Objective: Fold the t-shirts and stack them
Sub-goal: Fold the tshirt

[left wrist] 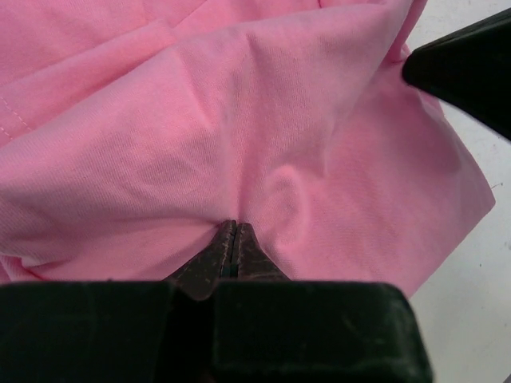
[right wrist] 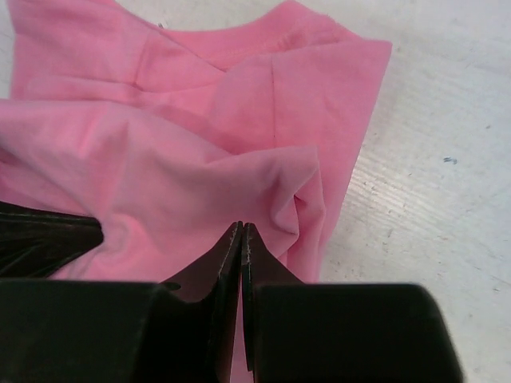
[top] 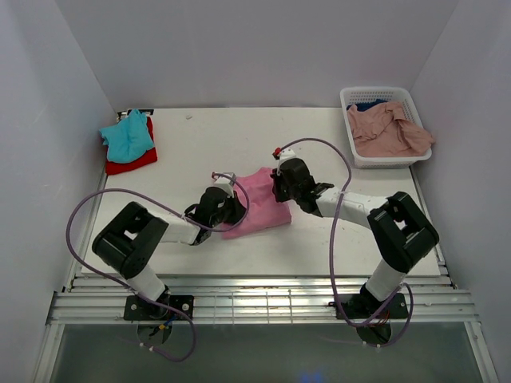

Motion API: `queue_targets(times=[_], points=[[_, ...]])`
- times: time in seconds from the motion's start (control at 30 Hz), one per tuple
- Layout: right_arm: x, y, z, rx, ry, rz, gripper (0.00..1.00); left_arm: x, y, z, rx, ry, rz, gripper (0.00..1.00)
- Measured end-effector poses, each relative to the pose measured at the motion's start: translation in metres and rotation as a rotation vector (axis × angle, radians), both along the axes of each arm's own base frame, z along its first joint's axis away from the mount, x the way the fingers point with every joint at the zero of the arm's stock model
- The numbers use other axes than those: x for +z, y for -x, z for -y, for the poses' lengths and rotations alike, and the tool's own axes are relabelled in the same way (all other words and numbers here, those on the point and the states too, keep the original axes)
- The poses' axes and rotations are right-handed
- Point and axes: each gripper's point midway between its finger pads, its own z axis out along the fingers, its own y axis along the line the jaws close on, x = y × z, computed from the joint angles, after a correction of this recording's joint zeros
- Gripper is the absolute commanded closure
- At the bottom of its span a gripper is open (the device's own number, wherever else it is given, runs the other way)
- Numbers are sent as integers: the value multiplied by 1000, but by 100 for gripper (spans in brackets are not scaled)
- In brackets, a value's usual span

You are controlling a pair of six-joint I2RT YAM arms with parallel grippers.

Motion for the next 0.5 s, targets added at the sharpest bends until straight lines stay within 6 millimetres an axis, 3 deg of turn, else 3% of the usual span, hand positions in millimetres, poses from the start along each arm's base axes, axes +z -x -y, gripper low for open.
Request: queue_targets(times=[0.2,0.5], points=[[-41,10,-6,22,21,-104,92,0,5,-7,-9,-49,-12,100],[-54,-8,-19,7,26,-105,92,0,-6,-9,14,-99,5,100]])
